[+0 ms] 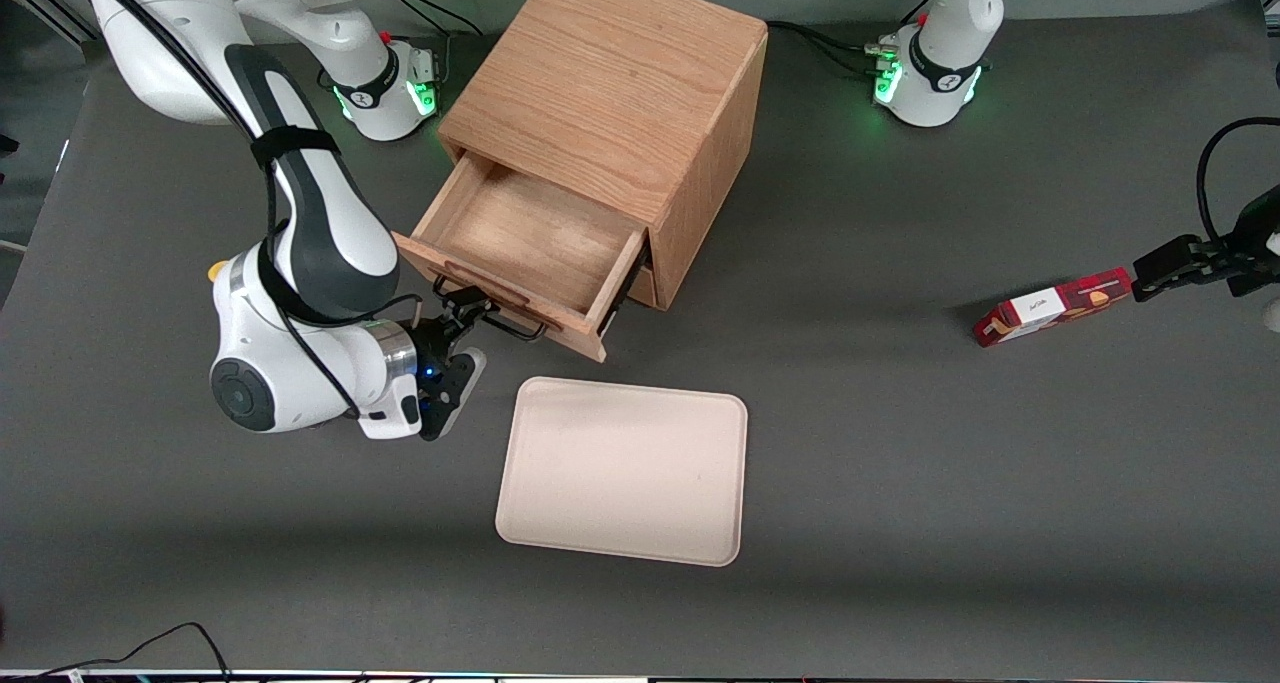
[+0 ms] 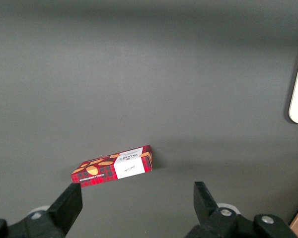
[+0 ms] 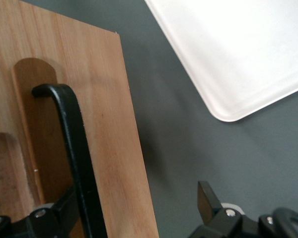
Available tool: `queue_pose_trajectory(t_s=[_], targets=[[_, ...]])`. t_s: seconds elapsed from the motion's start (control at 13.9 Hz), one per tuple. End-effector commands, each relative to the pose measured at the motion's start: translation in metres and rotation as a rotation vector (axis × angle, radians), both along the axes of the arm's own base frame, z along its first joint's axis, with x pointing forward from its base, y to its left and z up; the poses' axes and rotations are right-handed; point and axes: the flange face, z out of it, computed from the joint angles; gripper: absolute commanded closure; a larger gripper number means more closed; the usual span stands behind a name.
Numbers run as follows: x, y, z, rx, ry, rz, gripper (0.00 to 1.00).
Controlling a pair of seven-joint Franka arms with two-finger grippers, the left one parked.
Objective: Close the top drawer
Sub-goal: 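Push the drawer front with the right gripper into the cabinet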
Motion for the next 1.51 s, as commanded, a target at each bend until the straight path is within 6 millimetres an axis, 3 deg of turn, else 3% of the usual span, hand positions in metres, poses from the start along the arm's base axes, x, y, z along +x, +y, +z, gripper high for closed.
queue_pose_trajectory(t_s=[0.0, 0.22, 0.65, 1.44], targets=[[-0.029, 0.013, 0.006, -0.035, -0.003, -0.014, 0.0], [-0.049, 0.031, 0.003, -0.046, -0.004, -0.026, 0.0], [-0.083, 0.047, 0.008, -0.096, 0.011, -0.012, 0.0], [-0.118, 0.079, 0.01, -0.142, 0.044, -0.024, 0.0]])
